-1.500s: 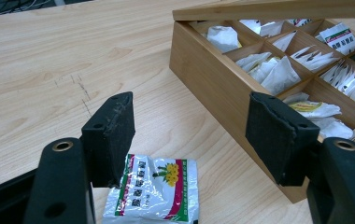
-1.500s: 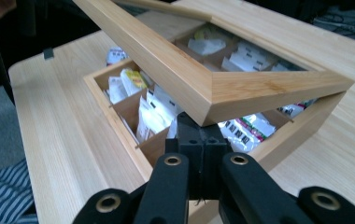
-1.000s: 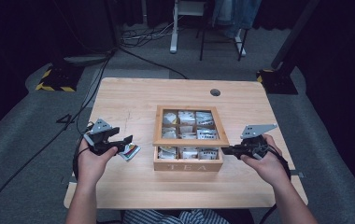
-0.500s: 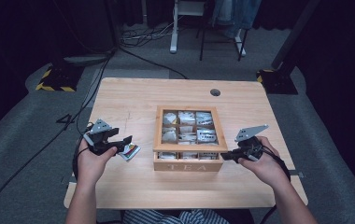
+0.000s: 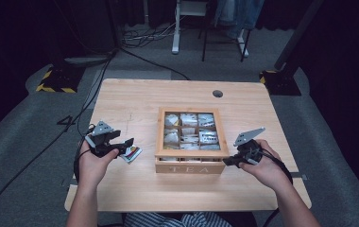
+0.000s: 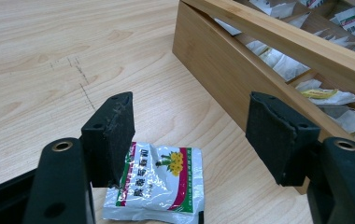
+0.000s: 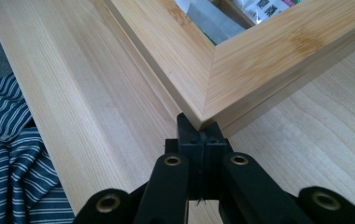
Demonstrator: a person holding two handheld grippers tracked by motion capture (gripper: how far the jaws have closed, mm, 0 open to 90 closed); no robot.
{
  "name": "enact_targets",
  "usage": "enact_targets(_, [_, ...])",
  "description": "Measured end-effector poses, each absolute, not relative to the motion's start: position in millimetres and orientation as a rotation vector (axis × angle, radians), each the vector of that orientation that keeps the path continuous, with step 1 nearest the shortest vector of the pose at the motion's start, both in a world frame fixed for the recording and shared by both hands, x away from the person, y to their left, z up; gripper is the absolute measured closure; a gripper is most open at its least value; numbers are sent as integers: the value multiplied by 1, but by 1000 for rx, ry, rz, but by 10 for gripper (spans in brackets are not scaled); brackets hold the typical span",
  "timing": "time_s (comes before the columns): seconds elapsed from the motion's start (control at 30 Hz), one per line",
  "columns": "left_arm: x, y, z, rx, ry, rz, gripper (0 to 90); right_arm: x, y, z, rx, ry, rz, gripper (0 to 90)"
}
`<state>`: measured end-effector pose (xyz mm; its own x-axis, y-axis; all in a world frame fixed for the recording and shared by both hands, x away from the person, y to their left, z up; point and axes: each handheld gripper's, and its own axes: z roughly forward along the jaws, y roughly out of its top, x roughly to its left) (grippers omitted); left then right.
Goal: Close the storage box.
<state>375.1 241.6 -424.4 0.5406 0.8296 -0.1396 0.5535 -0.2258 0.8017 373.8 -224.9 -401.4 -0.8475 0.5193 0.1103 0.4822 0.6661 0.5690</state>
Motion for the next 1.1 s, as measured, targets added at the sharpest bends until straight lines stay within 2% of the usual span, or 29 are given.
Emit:
enact_targets(0.77, [373,245,-425,1909,1136,402,334,375,-228,-408,838,2923,774,900])
enact_targets(1.1, [373,251,-426,1896,1161,413,334,379,-253,-390,881,2797,949,900])
